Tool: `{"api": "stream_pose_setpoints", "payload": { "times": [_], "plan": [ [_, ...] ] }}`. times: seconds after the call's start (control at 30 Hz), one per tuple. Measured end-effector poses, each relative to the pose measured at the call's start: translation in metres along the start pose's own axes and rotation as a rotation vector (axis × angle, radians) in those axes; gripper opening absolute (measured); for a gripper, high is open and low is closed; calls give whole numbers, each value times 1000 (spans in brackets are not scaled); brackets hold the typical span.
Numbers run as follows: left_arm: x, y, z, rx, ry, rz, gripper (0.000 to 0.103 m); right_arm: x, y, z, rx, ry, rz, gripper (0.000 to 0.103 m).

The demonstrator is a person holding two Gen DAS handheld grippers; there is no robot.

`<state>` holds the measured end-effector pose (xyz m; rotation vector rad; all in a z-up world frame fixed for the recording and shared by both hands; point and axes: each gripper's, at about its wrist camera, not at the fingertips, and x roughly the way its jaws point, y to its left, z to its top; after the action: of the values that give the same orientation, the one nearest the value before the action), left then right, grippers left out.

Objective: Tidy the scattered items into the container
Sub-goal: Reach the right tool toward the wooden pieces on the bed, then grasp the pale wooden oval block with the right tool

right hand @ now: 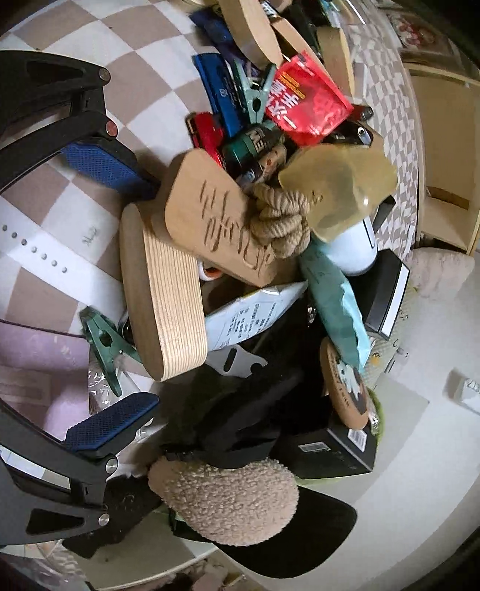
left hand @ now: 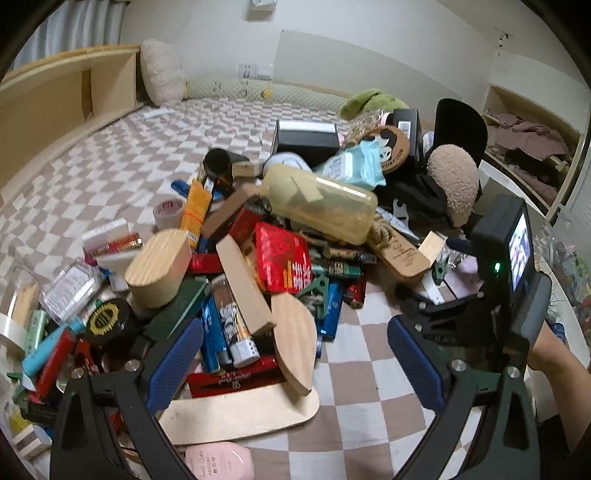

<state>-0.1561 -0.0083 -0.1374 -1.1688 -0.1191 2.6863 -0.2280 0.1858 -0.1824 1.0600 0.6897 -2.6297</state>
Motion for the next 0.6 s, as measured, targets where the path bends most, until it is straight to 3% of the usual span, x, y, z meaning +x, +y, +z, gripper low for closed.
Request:
{"api": "stream_pose_setpoints", "payload": {
  "times": [0.07, 0.23, 0.6],
  "plan": [
    [3, 2, -2, -4, 16, -6, 101, 0, -2, 0, 8, 0, 10, 90],
    [2, 6, -5, -7, 28, -35, 101, -3, -2, -2, 7, 2, -3, 90],
    [-6, 25, -2, -63, 11, -59, 100, -28, -27, -16, 195, 72, 116, 90]
  ]
}}
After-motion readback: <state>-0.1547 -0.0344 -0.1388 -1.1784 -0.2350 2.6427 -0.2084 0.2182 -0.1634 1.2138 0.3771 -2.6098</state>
